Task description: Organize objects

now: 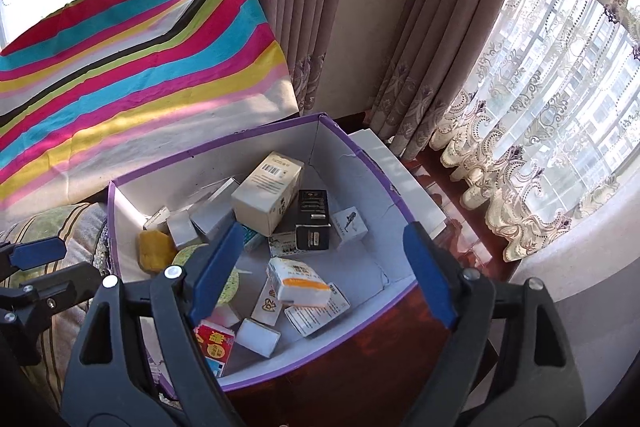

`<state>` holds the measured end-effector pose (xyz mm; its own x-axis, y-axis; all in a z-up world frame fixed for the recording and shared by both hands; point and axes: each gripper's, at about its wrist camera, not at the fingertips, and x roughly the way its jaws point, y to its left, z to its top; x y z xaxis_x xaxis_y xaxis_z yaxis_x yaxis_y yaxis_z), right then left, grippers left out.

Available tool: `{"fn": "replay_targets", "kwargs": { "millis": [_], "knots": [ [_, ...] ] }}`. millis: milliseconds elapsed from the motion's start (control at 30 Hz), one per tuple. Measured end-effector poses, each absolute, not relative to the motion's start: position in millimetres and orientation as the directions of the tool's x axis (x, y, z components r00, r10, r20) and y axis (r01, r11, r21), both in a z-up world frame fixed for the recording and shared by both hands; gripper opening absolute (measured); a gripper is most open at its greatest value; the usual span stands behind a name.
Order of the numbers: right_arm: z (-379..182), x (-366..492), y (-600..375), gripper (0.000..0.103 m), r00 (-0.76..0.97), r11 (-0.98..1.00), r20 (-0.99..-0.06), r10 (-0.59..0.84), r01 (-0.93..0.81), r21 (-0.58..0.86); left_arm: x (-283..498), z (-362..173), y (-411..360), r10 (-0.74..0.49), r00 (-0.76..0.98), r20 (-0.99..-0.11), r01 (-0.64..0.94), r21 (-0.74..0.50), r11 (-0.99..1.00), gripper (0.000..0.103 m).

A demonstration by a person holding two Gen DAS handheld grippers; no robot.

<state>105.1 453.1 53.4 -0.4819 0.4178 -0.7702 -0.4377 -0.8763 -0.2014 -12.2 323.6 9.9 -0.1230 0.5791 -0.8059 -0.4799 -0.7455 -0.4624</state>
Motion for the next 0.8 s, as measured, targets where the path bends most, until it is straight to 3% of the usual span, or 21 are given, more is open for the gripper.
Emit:
{"fn": "replay_targets", "kwargs": {
  "millis": [300,467,800],
  "knots": [
    [59.2,120.0,436.8,0.085,-0.48,-0.89,-0.787,0.388,-0.417,-0.185,13.2,13.9,307.4,0.565,-0.154,-0.81,-0.475,-0.441,-0.762,0.088],
    [53.9,125.8,436.0,0.085,-0.467,-0.89,-0.797,0.383,-0.417,-0.183,16.4,9.4,313.2,0.579,-0.135,-0.804,-0.511,-0.444,-0.736,0.102],
    [49.0,125.6,439.2,0.085,-0.45,-0.886,-0.805,0.385,-0.426,-0.185,13.0,6.0,314.6,0.585,-0.122,-0.802,-0.501,-0.459,-0.734,0.103]
  ]
}}
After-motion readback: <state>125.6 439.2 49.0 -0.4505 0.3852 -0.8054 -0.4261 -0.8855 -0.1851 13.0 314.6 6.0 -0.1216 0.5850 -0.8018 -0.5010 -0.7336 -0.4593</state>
